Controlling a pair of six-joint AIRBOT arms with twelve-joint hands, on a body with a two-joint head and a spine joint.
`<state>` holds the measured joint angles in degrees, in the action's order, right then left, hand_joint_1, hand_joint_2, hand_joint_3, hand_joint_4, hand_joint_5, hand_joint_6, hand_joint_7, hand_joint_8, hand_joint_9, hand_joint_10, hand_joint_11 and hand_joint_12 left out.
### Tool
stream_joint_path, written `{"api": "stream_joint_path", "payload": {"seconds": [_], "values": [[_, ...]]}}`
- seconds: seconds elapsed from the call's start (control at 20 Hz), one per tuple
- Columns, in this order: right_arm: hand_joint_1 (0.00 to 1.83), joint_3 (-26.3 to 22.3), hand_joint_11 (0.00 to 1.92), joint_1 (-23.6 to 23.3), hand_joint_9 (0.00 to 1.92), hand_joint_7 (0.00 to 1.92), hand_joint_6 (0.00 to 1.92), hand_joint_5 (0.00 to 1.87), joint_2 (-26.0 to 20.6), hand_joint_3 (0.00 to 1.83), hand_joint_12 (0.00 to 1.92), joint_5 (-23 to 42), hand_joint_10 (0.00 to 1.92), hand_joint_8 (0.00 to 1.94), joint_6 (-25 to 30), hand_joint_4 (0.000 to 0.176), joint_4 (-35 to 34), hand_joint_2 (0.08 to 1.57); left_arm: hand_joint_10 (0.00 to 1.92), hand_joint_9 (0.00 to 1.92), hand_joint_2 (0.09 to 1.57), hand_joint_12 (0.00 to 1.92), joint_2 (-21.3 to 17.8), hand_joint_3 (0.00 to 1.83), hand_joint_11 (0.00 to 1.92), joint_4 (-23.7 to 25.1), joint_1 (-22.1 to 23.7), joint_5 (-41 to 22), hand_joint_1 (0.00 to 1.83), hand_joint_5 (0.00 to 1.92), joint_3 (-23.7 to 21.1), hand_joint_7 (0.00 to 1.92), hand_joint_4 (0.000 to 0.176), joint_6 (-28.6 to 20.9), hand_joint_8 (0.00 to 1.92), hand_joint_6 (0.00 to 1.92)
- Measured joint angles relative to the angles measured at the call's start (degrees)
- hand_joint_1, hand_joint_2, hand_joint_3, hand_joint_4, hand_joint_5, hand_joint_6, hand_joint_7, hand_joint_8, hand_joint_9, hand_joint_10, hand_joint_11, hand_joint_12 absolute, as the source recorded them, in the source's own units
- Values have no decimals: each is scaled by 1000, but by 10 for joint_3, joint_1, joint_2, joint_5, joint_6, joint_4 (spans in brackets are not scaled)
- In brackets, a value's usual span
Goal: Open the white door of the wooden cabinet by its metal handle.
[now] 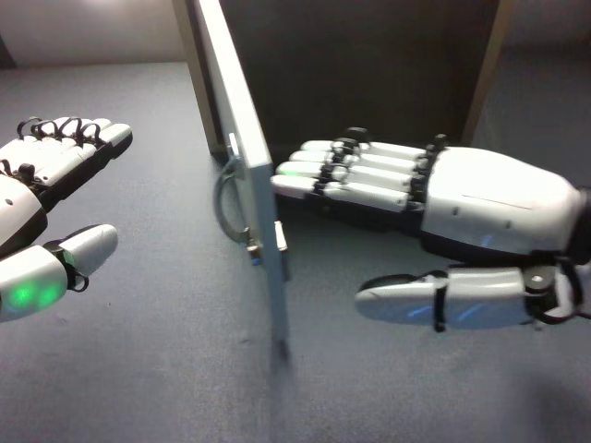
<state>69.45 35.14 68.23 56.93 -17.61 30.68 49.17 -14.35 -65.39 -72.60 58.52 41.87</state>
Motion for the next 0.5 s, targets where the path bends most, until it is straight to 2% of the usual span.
{"api": "stream_joint_path", "payload": {"seconds": [0.05,0.1,0.15,0.2,0.4,0.45,0.5], "values": [[399,1,0,-3,0,26,3,26,7,0,0,2,0,3,0,0,1,1336,3,137,1571,477,0,62,6,0,1,0,150,186,0,154,0,0,4,2],[507,1,0,-7,0,18,4,35,16,0,0,3,0,3,1,0,4,1272,1,126,1571,482,0,59,2,0,1,1,96,145,0,117,0,0,0,0],[534,2,0,-9,0,3,0,6,21,0,0,4,0,0,2,0,5,1263,3,138,1571,493,0,42,4,-2,1,2,98,154,0,123,0,0,2,3],[442,3,0,-10,0,0,0,0,27,0,0,3,0,0,1,0,9,1279,5,154,1557,526,0,17,0,-2,1,2,140,180,0,151,0,0,6,6],[106,7,0,-21,0,0,0,0,46,24,0,2,0,0,2,0,14,1398,2,191,1539,577,0,1,6,0,3,2,83,197,0,190,0,0,1,0],[161,9,0,-24,0,0,0,0,51,8,0,3,0,0,2,0,12,1384,2,192,1537,584,0,0,7,-1,4,4,78,189,1,183,0,0,0,0],[371,12,0,-26,0,0,0,0,56,0,0,3,0,0,2,0,12,1337,0,178,1539,585,0,1,1,-1,4,4,71,177,2,167,0,0,0,0]]}}
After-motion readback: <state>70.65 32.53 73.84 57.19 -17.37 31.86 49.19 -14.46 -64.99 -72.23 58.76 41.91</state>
